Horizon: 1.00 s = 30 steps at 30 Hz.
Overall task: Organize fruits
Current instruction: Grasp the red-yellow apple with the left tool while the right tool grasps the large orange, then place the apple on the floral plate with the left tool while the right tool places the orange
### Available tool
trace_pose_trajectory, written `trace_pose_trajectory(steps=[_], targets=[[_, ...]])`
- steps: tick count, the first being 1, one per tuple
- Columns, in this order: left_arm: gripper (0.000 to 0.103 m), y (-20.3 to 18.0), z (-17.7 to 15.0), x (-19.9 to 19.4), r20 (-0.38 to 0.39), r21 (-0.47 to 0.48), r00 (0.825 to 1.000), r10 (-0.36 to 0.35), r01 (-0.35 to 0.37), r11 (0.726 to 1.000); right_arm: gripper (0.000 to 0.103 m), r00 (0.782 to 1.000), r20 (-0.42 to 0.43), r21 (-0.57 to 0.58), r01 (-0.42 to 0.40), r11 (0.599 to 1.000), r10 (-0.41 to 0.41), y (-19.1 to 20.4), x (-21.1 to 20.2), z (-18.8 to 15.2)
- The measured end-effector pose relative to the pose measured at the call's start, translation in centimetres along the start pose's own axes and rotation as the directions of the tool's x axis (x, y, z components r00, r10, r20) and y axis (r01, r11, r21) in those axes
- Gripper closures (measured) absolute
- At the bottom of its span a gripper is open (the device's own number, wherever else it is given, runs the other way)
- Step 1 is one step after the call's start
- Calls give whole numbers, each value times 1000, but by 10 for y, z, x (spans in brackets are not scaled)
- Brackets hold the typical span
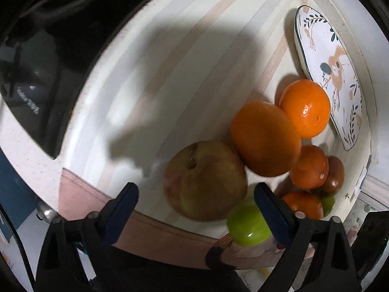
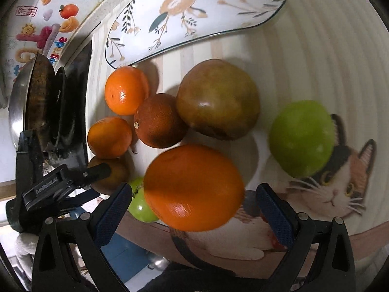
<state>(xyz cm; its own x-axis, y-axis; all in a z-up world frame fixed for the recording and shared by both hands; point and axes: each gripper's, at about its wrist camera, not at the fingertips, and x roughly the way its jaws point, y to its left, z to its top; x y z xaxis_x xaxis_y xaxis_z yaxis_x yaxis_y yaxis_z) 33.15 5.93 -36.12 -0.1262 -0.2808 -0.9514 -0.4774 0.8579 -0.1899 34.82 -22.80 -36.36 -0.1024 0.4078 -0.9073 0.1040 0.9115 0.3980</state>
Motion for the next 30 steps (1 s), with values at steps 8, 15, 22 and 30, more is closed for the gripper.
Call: trace_pose_trajectory(steps=[8,15,22,30], targets=[[35,-22,-1,5,6,84,1000,24,-24,996,4,999,-47,17,24,1000,-23,8,18,3],[39,-17,-13,3,58,142,997,45,-53,988,9,999,-41,12,33,999,-33,15,21,0],[39,-27,-48,3,104,218,990,97,-118,969,15,995,-16,-3,95,995,-95,23,16,-3],[39,-28,-81,-28,129,274,987,92,-124,954,15,999,-4,20,54,998,-54,15,-3,-16]])
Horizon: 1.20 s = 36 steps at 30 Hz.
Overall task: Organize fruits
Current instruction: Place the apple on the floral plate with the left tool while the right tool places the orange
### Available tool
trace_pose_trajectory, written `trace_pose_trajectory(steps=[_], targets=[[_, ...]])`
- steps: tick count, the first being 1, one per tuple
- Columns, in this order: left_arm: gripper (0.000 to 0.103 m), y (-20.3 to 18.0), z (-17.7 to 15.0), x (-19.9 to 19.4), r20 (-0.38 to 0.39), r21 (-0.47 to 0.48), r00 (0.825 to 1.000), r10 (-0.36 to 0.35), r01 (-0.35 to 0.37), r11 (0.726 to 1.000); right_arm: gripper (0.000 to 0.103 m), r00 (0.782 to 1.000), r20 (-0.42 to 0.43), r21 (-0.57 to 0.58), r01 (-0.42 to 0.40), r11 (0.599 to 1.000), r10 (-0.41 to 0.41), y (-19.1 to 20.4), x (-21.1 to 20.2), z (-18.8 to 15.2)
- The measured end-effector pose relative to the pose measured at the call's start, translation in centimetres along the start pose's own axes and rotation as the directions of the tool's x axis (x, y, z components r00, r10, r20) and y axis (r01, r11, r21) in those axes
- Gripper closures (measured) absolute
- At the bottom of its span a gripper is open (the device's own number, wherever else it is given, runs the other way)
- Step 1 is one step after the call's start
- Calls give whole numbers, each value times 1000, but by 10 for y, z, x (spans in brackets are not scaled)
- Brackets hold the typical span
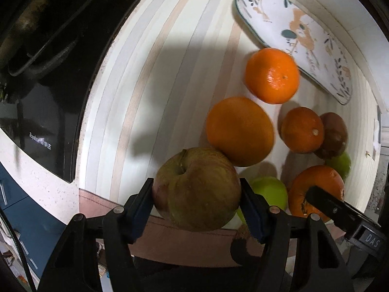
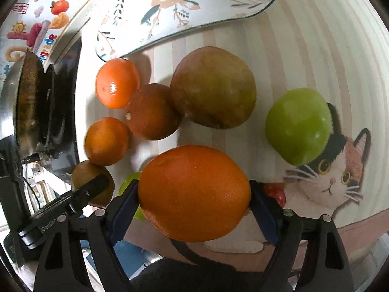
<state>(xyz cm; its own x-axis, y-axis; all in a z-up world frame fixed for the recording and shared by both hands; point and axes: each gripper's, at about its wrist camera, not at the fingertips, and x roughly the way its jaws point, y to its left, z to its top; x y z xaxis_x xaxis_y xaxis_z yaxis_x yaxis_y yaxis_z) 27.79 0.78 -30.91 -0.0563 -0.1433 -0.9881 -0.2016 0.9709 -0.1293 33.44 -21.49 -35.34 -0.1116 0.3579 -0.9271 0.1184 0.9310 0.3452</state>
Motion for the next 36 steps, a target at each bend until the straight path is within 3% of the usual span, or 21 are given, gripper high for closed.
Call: trace_pose_trajectory(steps=[9,14,17,22,27,36], targets=[[39,-18,7,-71,69,41,993,-92,90,995,15,989,53,5,-137,991,137,1,-59,1],[39,-43,56,-115,140,93,978,-152,140,986,15,971,129,-10,-204,979,203,7,-108,38],[39,-64,95,-128,183,119,972,-148,128,985,15,968,182,-20,-172,985,173,8,-123,74],[39,-91,166,-105,167,137,981,-104,81,987,15,975,211,-22,-63,998,66,3,-123,143],[39,-111,225,-49,77,133,995,-57,46,990,15,984,172,-23,43,999,-38,-4,-101,199],[38,-106,258,11,-80,105,997,-5,14,994,15,986,90,-36,144,989,-140,-13,-66,233]])
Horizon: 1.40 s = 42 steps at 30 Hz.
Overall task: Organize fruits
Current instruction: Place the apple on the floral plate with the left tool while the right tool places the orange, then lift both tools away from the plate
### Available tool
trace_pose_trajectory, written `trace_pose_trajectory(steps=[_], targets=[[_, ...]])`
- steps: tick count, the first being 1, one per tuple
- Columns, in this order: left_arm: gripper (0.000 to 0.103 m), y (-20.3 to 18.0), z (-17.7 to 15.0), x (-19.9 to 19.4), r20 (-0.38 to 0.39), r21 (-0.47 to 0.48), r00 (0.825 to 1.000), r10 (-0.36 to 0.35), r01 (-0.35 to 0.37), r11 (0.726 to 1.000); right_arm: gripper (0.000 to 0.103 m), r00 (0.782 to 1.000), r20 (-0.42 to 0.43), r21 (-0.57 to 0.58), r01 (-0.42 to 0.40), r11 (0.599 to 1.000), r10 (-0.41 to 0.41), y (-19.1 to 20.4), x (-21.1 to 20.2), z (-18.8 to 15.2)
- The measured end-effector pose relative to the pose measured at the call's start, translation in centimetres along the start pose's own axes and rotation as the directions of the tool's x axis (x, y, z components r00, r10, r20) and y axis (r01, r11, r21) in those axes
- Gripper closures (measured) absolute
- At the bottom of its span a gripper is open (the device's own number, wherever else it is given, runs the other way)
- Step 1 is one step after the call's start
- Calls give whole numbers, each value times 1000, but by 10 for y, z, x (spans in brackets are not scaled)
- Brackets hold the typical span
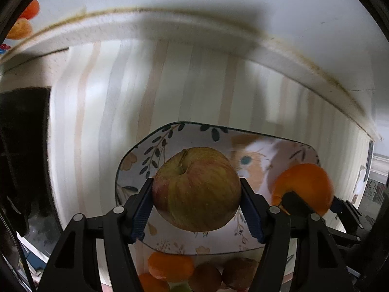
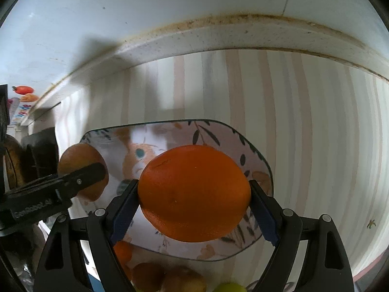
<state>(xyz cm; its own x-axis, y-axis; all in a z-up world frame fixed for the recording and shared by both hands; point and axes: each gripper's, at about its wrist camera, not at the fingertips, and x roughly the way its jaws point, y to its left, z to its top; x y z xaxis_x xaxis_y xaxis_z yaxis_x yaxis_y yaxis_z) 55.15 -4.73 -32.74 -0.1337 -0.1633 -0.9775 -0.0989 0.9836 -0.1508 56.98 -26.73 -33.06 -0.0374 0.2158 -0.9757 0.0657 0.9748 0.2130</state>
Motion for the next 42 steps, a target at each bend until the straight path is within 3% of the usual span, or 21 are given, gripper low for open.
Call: trace_pose_trajectory(steps=[11,15,17,24,28,35,42], targets=[[38,8,5,13,-28,2,999,21,-21,1000,14,999,-36,-2,20,1000,-20,-4,0,8],[22,4,6,0,18,23,998,64,-64,998,14,998,-60,14,22,1000,-21,5,7,8],[15,8,5,-6,29,23,998,62,-63,998,8,998,-29,6,54,999,-54,10,7,7],[14,19,-19,-38,95,36,992,83,-87,996,7,995,45,-21,93,995,-92,12,-23,-10],[14,24,-50,-62,181,37,977,113,-121,992,7,990,87,-30,113,993,-110,10,-42,-37],[14,28,-116,-92,325,43,934,147,-170,985,7,971,187,-53,163,985,-150,20,-73,-99],[14,20,-168,-109,423,66,896,131,-174,982,7,952,277,-53,153,987,-133,38,-107,-156]])
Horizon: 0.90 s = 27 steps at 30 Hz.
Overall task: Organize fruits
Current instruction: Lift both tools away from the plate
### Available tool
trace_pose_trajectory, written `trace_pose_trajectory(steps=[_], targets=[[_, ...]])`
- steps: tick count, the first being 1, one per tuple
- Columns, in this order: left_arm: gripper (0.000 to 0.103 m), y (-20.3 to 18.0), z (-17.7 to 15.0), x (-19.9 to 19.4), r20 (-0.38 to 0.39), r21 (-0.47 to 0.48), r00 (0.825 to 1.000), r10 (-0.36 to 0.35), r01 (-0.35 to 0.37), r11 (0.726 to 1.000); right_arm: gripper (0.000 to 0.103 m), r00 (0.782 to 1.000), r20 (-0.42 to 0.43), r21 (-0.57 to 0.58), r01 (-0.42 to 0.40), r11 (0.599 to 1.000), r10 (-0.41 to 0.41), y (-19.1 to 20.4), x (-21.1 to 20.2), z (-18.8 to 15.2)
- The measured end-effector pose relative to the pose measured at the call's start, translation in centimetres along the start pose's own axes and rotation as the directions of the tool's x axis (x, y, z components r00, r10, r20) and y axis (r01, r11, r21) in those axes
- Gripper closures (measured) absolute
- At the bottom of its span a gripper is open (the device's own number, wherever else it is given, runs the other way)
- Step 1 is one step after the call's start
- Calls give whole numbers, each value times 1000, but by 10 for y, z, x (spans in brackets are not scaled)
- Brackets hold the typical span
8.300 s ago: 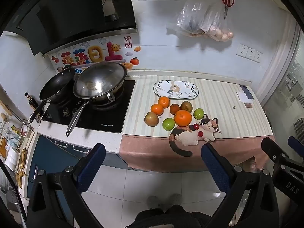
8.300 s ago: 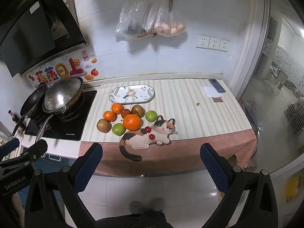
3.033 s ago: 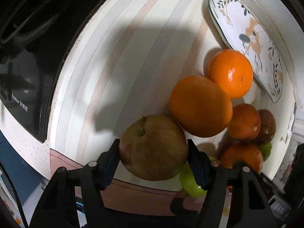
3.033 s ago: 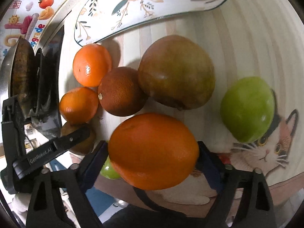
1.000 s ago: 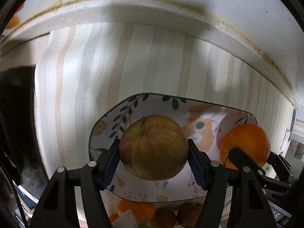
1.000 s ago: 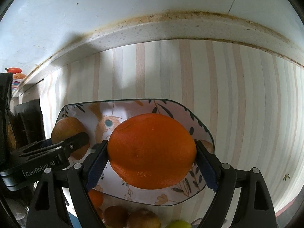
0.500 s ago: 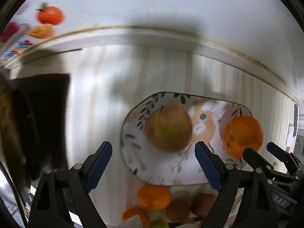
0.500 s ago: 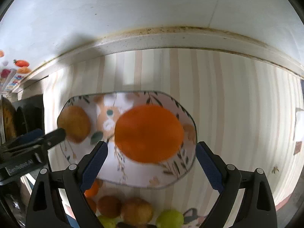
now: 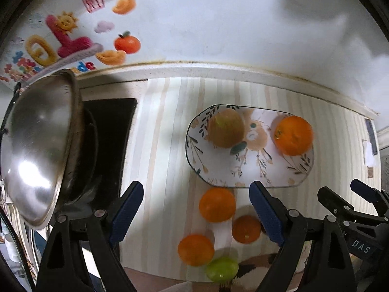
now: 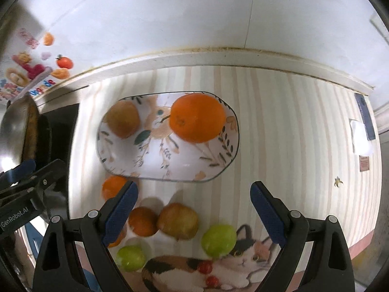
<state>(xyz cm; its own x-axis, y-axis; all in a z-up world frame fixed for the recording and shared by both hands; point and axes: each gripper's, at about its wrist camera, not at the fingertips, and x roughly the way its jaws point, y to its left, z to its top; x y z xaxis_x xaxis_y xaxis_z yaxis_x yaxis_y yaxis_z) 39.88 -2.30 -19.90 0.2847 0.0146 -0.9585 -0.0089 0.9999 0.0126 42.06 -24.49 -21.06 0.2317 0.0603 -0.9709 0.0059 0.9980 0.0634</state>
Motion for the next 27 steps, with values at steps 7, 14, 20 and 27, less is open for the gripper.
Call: trace_pose_trajectory(steps=[7,14,20,27], targets=[[14,0,-28,-49,103,24,995,-6,3,1000,7,995,99,-1,-2,1000,2,10,-56,-37],[14,2,-50,-88,176,33,984,-17,12,999,7,982,190,10,0,1000,-2,17,-102,-61],[14,5,-66,-115,236,38,971,-22,14,999,7,965,263,-3,19,1000,-17,26,-137,-80],[14,10,-81,-128,269,35,963,-28,19,999,7,954,299,3,9,1000,-9,31,-159,-99]])
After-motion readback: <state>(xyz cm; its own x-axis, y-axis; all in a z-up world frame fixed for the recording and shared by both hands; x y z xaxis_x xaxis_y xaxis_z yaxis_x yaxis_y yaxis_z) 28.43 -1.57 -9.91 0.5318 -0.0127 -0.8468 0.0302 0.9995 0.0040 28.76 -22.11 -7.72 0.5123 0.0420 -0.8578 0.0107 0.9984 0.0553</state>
